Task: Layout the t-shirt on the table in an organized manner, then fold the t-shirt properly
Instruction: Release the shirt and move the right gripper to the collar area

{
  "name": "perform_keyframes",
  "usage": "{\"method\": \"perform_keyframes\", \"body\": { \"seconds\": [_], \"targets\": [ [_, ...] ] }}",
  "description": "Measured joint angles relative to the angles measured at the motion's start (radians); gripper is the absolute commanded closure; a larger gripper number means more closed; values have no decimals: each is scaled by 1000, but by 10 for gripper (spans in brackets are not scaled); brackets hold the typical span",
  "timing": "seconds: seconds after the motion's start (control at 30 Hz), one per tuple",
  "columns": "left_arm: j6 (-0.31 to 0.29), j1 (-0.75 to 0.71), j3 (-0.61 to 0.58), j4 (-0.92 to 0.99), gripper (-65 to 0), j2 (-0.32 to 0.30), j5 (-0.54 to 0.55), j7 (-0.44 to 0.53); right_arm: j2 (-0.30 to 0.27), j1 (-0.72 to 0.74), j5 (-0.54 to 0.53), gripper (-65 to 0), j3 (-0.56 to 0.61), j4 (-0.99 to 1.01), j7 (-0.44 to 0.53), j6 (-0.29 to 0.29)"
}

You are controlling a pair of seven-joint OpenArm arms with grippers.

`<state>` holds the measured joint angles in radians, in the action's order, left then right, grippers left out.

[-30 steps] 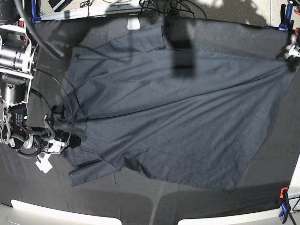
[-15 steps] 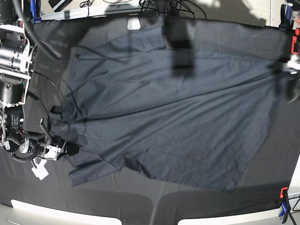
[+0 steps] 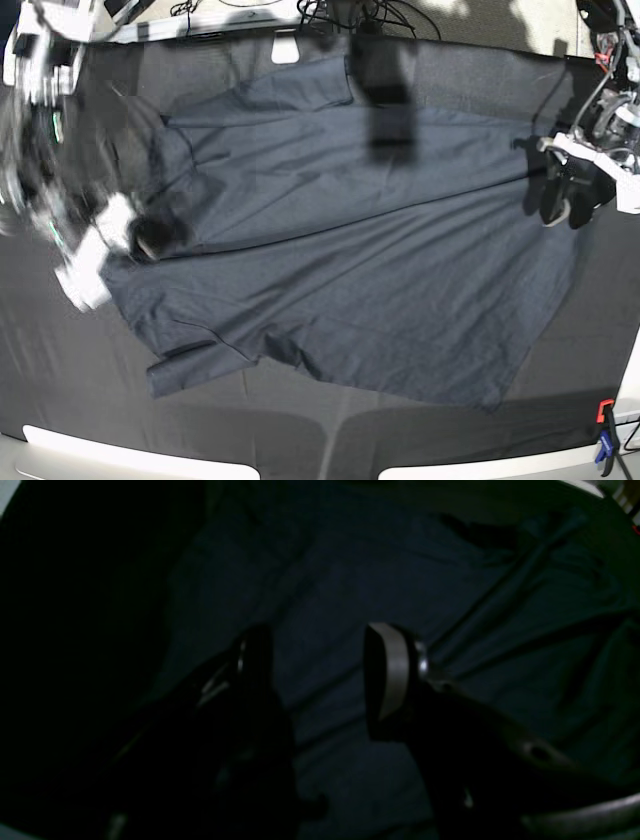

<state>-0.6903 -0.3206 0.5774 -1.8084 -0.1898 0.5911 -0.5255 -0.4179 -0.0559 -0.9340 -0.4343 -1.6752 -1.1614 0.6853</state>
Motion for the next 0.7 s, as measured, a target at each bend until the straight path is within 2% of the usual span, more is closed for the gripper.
{"method": "perform_keyframes", "body": {
  "seconds": [0.1, 0.23, 0.33, 0.43, 0.57, 0.6, 0.67, 0.7],
  "targets": [
    [-2, -3, -2, 0, -265, 7, -8, 1, 44, -156, 2, -212, -73, -158, -3, 0],
    [-2, -1, 0, 0, -265, 1, -10, 14, 84, -326, 18, -212, -81, -341, -6, 2],
    [-2, 0, 0, 0, -265, 1, -9, 23, 91, -392, 66, -212, -78, -414, -5, 4],
    [-2, 0, 0, 0, -265, 2, -9, 24, 82, -398, 172, -212, -63, -439, -8, 4],
    [-2, 0, 0, 0, -265, 1, -9, 24, 24, -424, 175, -212, 64, -439, -41, 4],
    [-2, 0, 0, 0, -265, 1, -9, 25, 8, -427, 216, -212, 116, -439, -41, 4],
    [-2, 0, 0, 0, -265, 2, -9, 25, -19, -426, 389, -212, 225, -439, -32, 4],
    [-2, 0, 0, 0, -265, 2, -9, 25, -37, -426, 476, -212, 273, -438, 3, 4]
  ]
}}
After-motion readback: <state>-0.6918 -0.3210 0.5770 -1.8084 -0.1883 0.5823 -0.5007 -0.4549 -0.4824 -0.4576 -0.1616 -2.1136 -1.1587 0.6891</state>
